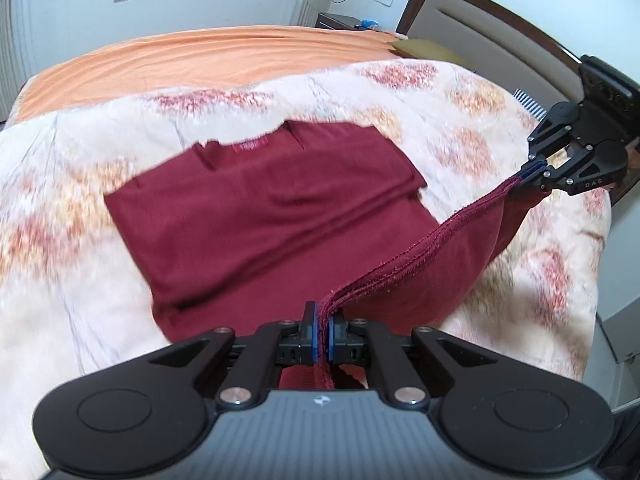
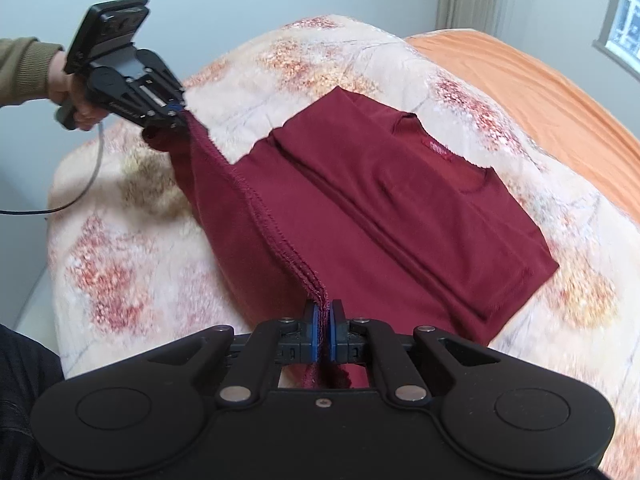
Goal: Fold small clothes
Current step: 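Lift the hem with both tools and fold it over toward the collar, then open both tools and lay the folded hem onto the shirt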
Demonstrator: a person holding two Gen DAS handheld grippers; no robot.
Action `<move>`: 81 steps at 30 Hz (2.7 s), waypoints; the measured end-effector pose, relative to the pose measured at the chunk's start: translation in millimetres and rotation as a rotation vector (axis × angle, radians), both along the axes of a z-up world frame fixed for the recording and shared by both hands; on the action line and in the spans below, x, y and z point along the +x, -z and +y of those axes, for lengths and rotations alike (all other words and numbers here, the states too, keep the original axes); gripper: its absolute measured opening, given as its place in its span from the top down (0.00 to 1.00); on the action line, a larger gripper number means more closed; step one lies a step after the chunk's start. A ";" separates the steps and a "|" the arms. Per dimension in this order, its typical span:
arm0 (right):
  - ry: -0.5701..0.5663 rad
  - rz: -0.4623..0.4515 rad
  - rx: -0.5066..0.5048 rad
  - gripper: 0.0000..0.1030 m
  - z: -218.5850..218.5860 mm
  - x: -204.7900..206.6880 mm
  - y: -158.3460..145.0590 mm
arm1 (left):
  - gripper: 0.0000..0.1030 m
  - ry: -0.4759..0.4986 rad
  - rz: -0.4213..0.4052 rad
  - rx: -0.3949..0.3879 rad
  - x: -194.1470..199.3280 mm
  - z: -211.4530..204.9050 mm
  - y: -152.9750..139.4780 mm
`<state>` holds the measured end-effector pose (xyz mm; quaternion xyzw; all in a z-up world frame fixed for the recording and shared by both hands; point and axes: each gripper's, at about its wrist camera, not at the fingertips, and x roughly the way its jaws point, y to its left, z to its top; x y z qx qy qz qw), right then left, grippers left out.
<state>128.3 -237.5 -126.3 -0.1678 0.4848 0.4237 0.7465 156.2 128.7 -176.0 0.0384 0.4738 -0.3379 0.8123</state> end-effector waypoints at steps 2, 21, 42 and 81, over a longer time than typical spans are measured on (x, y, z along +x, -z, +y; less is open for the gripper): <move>-0.013 0.053 0.029 0.95 -4.4 27.7 1.1 | 0.97 0.003 0.012 -0.008 24.8 2.7 1.2; 0.054 0.183 0.105 0.95 -20.1 234.8 66.4 | 0.97 0.114 0.079 -0.032 204.0 12.1 52.9; 0.218 0.182 -0.009 0.83 -17.2 316.0 158.7 | 0.73 -0.008 0.168 0.044 286.1 4.7 114.7; 0.688 0.051 0.351 0.44 -80.3 106.2 140.2 | 0.23 -0.532 0.081 -0.331 86.5 80.9 118.9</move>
